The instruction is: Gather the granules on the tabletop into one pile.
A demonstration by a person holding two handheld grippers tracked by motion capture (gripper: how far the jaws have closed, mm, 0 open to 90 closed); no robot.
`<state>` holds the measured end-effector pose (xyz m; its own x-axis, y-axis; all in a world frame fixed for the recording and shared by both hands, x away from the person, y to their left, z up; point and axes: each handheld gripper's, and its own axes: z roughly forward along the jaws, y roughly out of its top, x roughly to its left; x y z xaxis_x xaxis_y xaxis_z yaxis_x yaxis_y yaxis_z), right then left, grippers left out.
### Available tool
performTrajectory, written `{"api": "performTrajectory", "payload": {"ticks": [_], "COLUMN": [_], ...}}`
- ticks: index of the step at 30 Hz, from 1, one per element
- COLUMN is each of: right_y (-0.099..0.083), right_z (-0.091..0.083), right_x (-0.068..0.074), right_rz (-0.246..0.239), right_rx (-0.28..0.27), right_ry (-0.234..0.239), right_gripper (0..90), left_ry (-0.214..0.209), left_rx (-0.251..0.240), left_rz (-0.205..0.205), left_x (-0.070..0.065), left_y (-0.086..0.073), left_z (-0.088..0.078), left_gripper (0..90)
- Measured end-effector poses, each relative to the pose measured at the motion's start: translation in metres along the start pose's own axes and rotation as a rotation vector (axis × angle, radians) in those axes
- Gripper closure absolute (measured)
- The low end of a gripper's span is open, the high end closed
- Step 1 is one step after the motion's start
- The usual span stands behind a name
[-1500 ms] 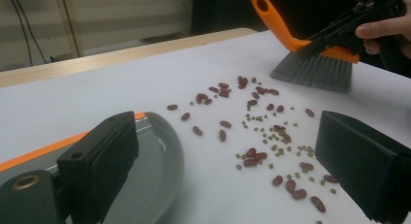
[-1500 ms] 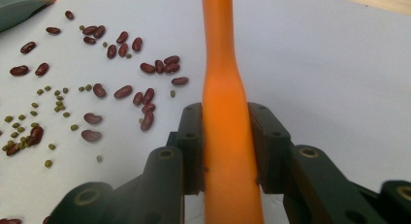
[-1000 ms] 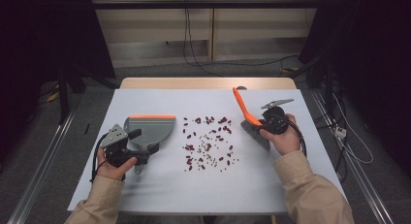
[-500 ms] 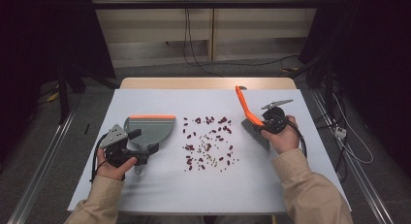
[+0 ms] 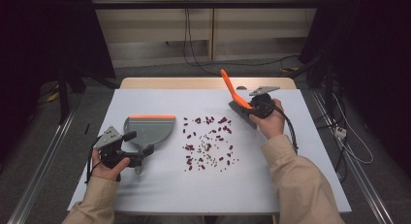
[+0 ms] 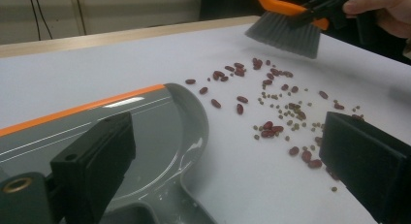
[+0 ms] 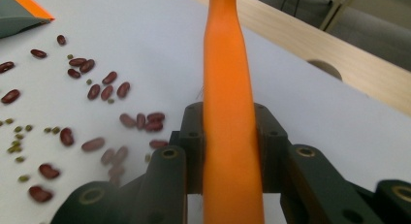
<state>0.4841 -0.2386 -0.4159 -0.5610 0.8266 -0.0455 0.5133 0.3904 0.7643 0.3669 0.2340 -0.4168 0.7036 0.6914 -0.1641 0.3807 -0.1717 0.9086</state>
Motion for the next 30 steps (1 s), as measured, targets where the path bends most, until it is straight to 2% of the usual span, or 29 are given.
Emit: {"api": "performTrajectory", "payload": {"ticks": [5, 9, 14, 19, 26, 30], "right_y": [0.013, 0.018, 0.016, 0.009, -0.001, -0.006], "right_z": [0.029, 0.040, 0.034, 0.024, 0.004, -0.006], "right_x": [0.006, 0.014, 0.025, 0.035, 0.048, 0.056], "right_rz": [-0.106, -0.167, -0.275, -0.343, -0.416, -0.432], "right_rx": [0.013, 0.043, 0.074, 0.082, 0.099, 0.103], "right_ry": [0.020, 0.055, 0.107, 0.157, 0.230, 0.266], "right_gripper": [71.3, 71.3, 71.3, 71.2, 71.2, 71.1], "left_ry": [0.004, 0.010, 0.021, 0.024, 0.031, 0.037], "left_rx": [0.004, 0.003, 0.000, 0.001, 0.001, -0.006], "left_rz": [-0.003, -0.004, -0.004, 0.001, 0.008, 0.009], "left_x": [0.001, 0.002, 0.003, 0.001, 0.000, 0.000], "left_y": [-0.001, -0.002, -0.003, -0.003, -0.003, -0.002], "left_z": [-0.001, -0.002, -0.004, -0.003, -0.003, -0.003], "left_gripper": [5.6, 5.6, 5.6, 5.6, 5.6, 5.6]}}
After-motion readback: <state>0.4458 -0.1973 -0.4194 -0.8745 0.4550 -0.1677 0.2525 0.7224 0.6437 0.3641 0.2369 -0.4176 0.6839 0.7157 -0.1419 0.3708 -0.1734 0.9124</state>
